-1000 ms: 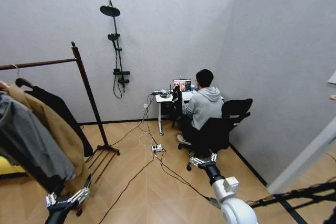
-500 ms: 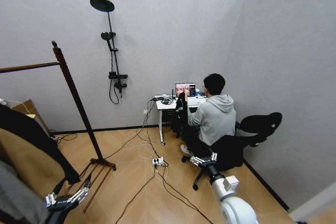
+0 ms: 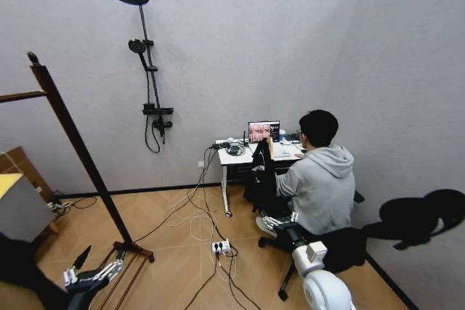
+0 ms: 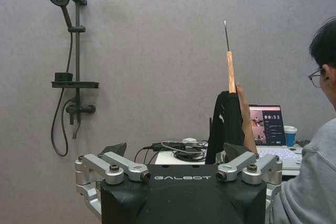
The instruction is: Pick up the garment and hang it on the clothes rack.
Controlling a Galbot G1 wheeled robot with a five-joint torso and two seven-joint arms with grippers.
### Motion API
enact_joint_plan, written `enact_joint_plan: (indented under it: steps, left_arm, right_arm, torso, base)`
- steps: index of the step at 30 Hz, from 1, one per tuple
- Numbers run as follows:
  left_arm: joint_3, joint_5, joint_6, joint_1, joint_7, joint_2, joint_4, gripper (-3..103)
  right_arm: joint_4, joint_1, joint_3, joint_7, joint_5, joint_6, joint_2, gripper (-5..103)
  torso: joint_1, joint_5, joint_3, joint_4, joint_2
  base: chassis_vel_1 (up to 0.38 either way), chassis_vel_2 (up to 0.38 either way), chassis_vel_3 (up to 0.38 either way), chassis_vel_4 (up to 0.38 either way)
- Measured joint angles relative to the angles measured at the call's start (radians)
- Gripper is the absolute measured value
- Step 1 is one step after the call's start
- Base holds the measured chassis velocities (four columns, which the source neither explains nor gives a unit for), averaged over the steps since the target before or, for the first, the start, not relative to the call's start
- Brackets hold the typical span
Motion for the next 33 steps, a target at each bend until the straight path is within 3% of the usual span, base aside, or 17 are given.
enact_joint_plan:
  steps: [5,15,25,33]
  left_arm:
    - [0.000,0.000,0.000,0.000,0.000,0.000,0.000,100]
    - [0.000,0.000,0.000,0.000,0.000,0.000,0.000,100]
    - [0.000,0.000,0.000,0.000,0.000,0.000,0.000,100]
    - [0.000,0.000,0.000,0.000,0.000,0.000,0.000,100]
  right_arm:
    - [-0.019,0.047,0.023,0.011,0.007,-0.026,-0.018,100]
    - [-0.142,0.271,0.054,0.015,0.059,-0.088,-0.075,100]
    - [-0.343,0.578,-0.029,0.048,0.119,-0.191,-0.178,100]
    - [-0.474,0.715,-0.091,0.075,0.133,-0.267,-0.240,100]
  torso:
    - [0.001,-0.0006,0.000,0.0001,0.000]
    - [-0.002,-0.0005,0.000,0.0001,0.001]
    - [0.000,-0.0004,0.000,0.0000,0.000]
    - [0.000,-0.0004,0.000,-0.0002,0.000]
  base:
    - [-0.249,0.228,0.204,-0.191]
    - [0.016,0.004,-0.023,0.022]
    - [0.003,-0.004,-0.002,0.008]
    - [0.000,0.000,0.000,0.000]
